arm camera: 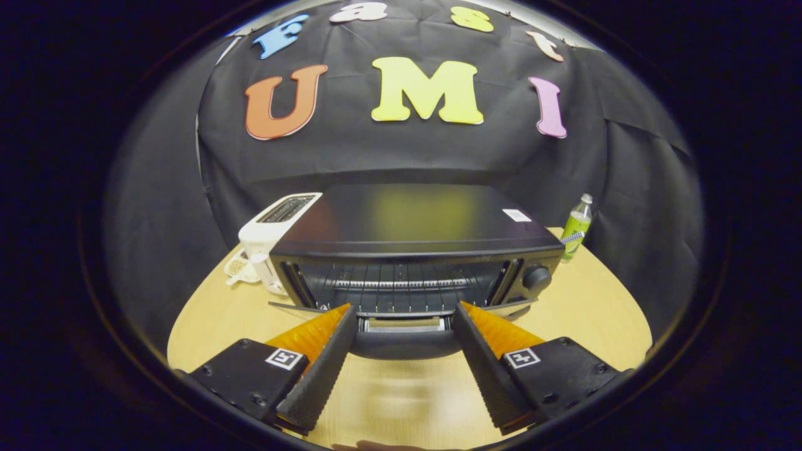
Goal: Open the toaster oven, put the food inside, and close the toaster oven door.
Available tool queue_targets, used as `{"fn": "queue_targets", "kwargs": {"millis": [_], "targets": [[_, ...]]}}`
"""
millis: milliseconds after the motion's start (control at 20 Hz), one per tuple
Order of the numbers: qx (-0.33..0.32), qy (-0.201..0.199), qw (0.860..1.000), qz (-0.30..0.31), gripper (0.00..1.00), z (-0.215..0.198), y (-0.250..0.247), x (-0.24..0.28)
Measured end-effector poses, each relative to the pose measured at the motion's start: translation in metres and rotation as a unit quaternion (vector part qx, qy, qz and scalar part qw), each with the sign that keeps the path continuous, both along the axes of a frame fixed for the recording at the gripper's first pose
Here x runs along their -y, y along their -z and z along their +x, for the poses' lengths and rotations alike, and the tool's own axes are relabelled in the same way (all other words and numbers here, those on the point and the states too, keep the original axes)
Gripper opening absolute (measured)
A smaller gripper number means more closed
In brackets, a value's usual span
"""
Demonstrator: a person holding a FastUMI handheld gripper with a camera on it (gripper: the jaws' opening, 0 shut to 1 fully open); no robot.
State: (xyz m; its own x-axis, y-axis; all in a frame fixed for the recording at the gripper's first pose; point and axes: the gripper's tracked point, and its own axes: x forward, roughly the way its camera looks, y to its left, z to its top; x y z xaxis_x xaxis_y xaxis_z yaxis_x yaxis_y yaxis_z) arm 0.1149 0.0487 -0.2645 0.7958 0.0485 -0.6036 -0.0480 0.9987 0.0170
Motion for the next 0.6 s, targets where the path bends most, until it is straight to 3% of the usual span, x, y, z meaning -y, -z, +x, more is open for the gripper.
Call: {"fn": "queue_targets", "kwargs": {"millis": [250,600], "targets": [[-0.014,-0.016,1.0,-0.013,1.0,-0.03,0.015,0.003],[-0.092,-0.025,0.995,-0.01,1.0,-0.063,0.059,0.005]]}}
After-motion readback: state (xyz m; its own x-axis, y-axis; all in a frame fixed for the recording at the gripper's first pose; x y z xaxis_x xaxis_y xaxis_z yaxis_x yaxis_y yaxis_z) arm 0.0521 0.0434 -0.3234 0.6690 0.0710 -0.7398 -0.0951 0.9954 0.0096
